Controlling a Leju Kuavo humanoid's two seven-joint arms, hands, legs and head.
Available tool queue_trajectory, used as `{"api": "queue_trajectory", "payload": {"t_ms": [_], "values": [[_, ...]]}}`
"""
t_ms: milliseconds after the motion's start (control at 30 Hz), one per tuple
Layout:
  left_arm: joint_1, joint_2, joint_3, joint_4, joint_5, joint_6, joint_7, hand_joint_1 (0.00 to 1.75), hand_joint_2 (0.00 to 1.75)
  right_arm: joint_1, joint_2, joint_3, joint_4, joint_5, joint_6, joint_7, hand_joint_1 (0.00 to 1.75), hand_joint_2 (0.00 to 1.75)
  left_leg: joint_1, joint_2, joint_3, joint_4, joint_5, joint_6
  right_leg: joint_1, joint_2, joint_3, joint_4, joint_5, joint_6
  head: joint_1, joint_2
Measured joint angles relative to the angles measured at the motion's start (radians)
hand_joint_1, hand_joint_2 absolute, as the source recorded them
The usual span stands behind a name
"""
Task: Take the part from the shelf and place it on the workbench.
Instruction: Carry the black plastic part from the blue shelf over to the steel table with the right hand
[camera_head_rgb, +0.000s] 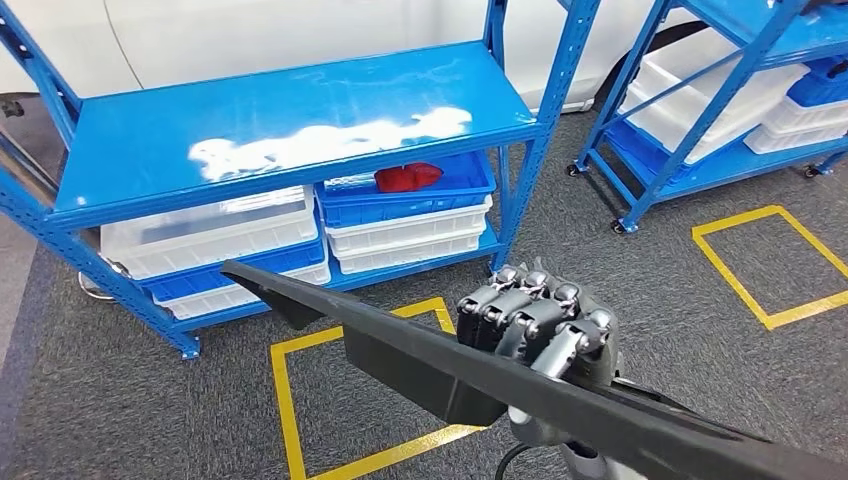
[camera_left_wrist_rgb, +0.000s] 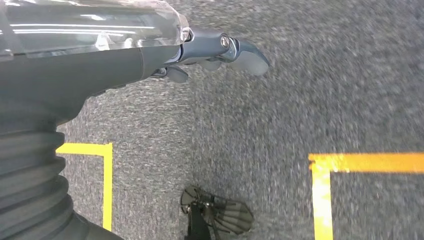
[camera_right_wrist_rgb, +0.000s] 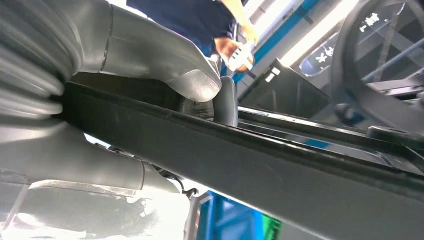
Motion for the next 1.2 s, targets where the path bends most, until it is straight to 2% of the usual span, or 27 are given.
{"api": "queue_trajectory", "payload": {"t_ms": [33,100,133,167,233,300,367,400,433,467,500,533,600,667,733,767,833,867,900,933,967,1000,1033,1100,1133,1167,1200], "values": [[-0.001,-0.002,0.0,0.0,0.003,-0.004,0.0,0.0,1.75,-0.001,0.0,0.0,-0.009,0.0,-0.002,0.0,1.75,1.75,0.0,0.009,0.002,0.0,-0.002,-0.002,0.0,-0.014,0.037,-0.068,0.034,-0.002,0.0,0.0],[-0.003,-0.005,0.0,0.0,0.006,-0.01,0.0,0.0,1.75,-0.007,0.0,0.001,-0.025,0.0,-0.007,0.0,1.75,1.75,-0.005,0.026,0.007,0.002,-0.007,-0.01,0.008,-0.056,0.104,-0.197,0.076,-0.011,0.0,0.0],[-0.003,-0.006,0.0,0.0,0.007,-0.011,0.0,0.0,1.75,-0.01,0.0,0.002,-0.031,0.0,-0.009,0.0,1.75,1.75,-0.007,0.035,0.009,0.002,-0.009,-0.015,0.012,-0.069,0.12,-0.23,0.083,-0.017,0.0,0.0],[-0.003,-0.007,0.0,0.0,0.01,-0.012,0.002,0.0,1.75,-0.013,0.0,0.004,-0.036,-0.004,-0.013,0.0,1.75,1.75,-0.009,0.043,0.011,0.002,-0.011,-0.021,0.017,-0.069,0.122,-0.239,0.08,-0.023,0.0,0.0],[-0.005,-0.009,0.001,0.0,0.019,-0.009,0.004,0.0,1.75,-0.015,0.0,0.01,-0.041,-0.023,-0.021,0.0,1.75,1.75,-0.009,0.056,0.014,0.0,-0.014,-0.033,0.016,-0.046,0.119,-0.241,0.084,-0.035,0.0,0.0],[-0.009,-0.012,0.005,0.0,0.032,-0.003,0.004,0.0,1.75,-0.024,0.0,0.023,-0.036,-0.054,-0.021,0.0,1.75,1.75,-0.005,0.023,0.006,0.029,-0.04,-0.043,0.011,-0.026,0.121,-0.25,0.091,-0.048,0.0,0.0],[-0.007,-0.014,0.013,0.0,0.042,0.002,0.001,0.0,1.75,-0.038,0.002,0.038,-0.024,-0.08,-0.016,0.001,1.75,1.75,-0.002,-0.026,-0.038,0.133,-0.1,-0.047,0.009,-0.006,0.122,-0.253,0.094,-0.057,0.0,0.0],[-0.005,-0.015,0.017,0.0,0.046,0.004,-0.002,0.0,1.75,-0.042,0.003,0.045,-0.015,-0.088,-0.014,0.001,1.75,1.75,-0.002,-0.036,-0.071,0.202,-0.13,-0.048,0.01,0.006,0.122,-0.253,0.095,-0.059,0.0,0.0],[-0.003,-0.015,0.022,0.0,0.051,0.005,-0.006,0.0,1.75,-0.044,0.004,0.05,-0.007,-0.094,-0.014,0.001,1.75,1.75,-0.002,-0.041,-0.098,0.257,-0.147,-0.048,0.012,0.018,0.122,-0.253,0.095,-0.06,0.0,0.0],[-0.003,-0.015,0.025,0.0,0.054,0.005,-0.011,0.0,1.75,-0.046,0.004,0.054,0.002,-0.101,-0.015,0.002,1.75,1.75,-0.002,-0.043,-0.112,0.28,-0.143,-0.048,0.013,0.031,0.122,-0.252,0.095,-0.061,0.0,0.0],[-0.003,-0.015,0.029,0.0,0.057,0.006,-0.016,0.0,1.75,-0.049,0.004,0.058,0.012,-0.109,-0.017,0.002,1.75,1.75,-0.002,-0.045,-0.11,0.267,-0.121,-0.046,0.013,0.045,0.122,-0.25,0.095,-0.06,0.0,0.0],[-0.003,-0.015,0.031,0.0,0.059,0.007,-0.022,0.0,1.75,-0.052,0.004,0.061,0.02,-0.117,-0.02,0.002,1.75,1.75,-0.002,-0.051,-0.089,0.215,-0.084,-0.044,0.013,0.059,0.123,-0.247,0.094,-0.059,0.0,0.0],[-0.003,-0.015,0.035,0.0,0.059,0.011,-0.028,0.0,1.75,-0.058,0.003,0.067,0.034,-0.133,-0.029,0.003,1.75,1.75,0.0,-0.09,-0.032,0.08,-0.022,-0.037,0.013,0.083,0.12,-0.24,0.092,-0.054,0.0,0.0],[-0.003,-0.015,0.041,0.0,0.059,0.016,-0.03,0.0,1.75,-0.064,0.001,0.07,0.046,-0.148,-0.036,0.004,1.75,1.75,-0.001,-0.12,-0.005,0.016,-0.007,-0.031,0.01,0.104,0.111,-0.235,0.093,-0.042,0.0,0.0],[-0.004,-0.015,0.045,0.0,0.059,0.019,-0.028,0.0,1.75,-0.068,-0.003,0.071,0.056,-0.16,-0.04,0.008,1.75,1.75,0.0,-0.106,-0.003,0.011,-0.005,-0.023,0.008,0.123,0.105,-0.237,0.098,-0.029,0.0,0.0],[-0.006,-0.015,0.047,0.0,0.059,0.02,-0.028,0.0,1.75,-0.07,-0.005,0.071,0.061,-0.168,-0.041,0.011,1.75,1.75,0.002,-0.095,-0.002,0.006,-0.002,-0.018,0.01,0.117,0.102,-0.233,0.096,-0.023,0.0,0.0],[-0.007,-0.015,0.048,0.0,0.054,0.02,-0.028,0.0,1.75,-0.088,-0.011,0.07,0.073,-0.201,-0.046,0.03,1.75,1.75,0.006,-0.07,0.002,-0.004,0.004,-0.005,0.012,0.07,0.075,-0.177,0.062,-0.011,0.0,0.0],[-0.006,-0.014,0.048,0.0,0.05,0.02,-0.028,0.0,1.75,-0.102,-0.014,0.067,0.084,-0.229,-0.044,0.045,1.75,1.75,0.004,-0.056,0.002,-0.005,0.004,-0.001,0.01,0.038,0.046,-0.119,0.031,-0.005,0.0,0.0],[-0.004,-0.014,0.048,0.0,0.045,0.018,-0.028,0.0,1.75,-0.12,-0.018,0.061,0.103,-0.26,-0.036,0.061,1.75,1.75,0.002,-0.042,0.002,-0.005,0.004,0.001,0.007,0.019,0.012,-0.049,-0.001,0.0,0.0,0.0],[-0.003,-0.014,0.048,0.0,0.04,0.016,-0.029,0.0,1.75,-0.139,-0.02,0.049,0.127,-0.288,-0.024,0.076,1.75,1.75,0.0,-0.028,0.001,-0.004,0.004,0.001,0.004,0.009,-0.019,0.013,-0.023,0.004,0.0,0.0],[-0.003,-0.013,0.048,0.0,0.037,0.013,-0.031,0.0,1.75,-0.156,-0.023,0.033,0.155,-0.307,-0.009,0.089,1.75,1.75,-0.001,-0.015,0.001,-0.004,0.003,0.001,0.002,0.005,-0.037,0.047,-0.028,0.006,0.0,0.0],[-0.004,-0.013,0.047,0.0,0.034,0.009,-0.033,0.0,1.75,-0.171,-0.024,0.015,0.183,-0.317,0.004,0.099,1.75,1.75,-0.001,-0.003,0.001,-0.004,0.003,0.0,0.0,0.001,-0.035,0.044,-0.015,0.007,0.0,0.0],[-0.006,-0.013,0.047,0.0,0.031,0.006,-0.037,0.0,1.75,-0.182,-0.024,-0.003,0.206,-0.32,0.013,0.106,1.75,1.75,-0.001,0.008,0.002,-0.004,0.002,-0.001,0.0,-0.006,-0.011,-0.001,0.014,0.006,0.0,0.0],[-0.008,-0.014,0.046,0.0,0.027,0.001,-0.046,0.0,1.75,-0.198,-0.024,-0.03,0.239,-0.318,0.025,0.113,1.75,1.75,-0.003,0.024,0.006,-0.003,-0.002,-0.007,0.006,-0.044,0.068,-0.148,0.073,-0.004,0.0,0.0],[-0.008,-0.014,0.045,0.0,0.026,0.0,-0.05,0.0,1.75,-0.204,-0.023,-0.039,0.251,-0.316,0.028,0.115,1.75,1.75,-0.006,0.032,0.008,-0.002,-0.004,-0.011,0.012,-0.061,0.096,-0.204,0.089,-0.013,0.0,0.0],[-0.008,-0.015,0.045,0.0,0.026,-0.001,-0.052,0.0,1.75,-0.209,-0.022,-0.046,0.261,-0.315,0.031,0.117,1.75,1.75,-0.008,0.041,0.01,-0.002,-0.007,-0.016,0.017,-0.072,0.11,-0.235,0.094,-0.021,0.0,0.0],[-0.008,-0.015,0.045,0.0,0.026,-0.002,-0.054,0.0,1.75,-0.212,-0.022,-0.052,0.27,-0.314,0.033,0.118,1.75,1.75,-0.011,0.05,0.011,-0.002,-0.008,-0.022,0.022,-0.07,0.11,-0.241,0.091,-0.029,0.0,0.0]]}}
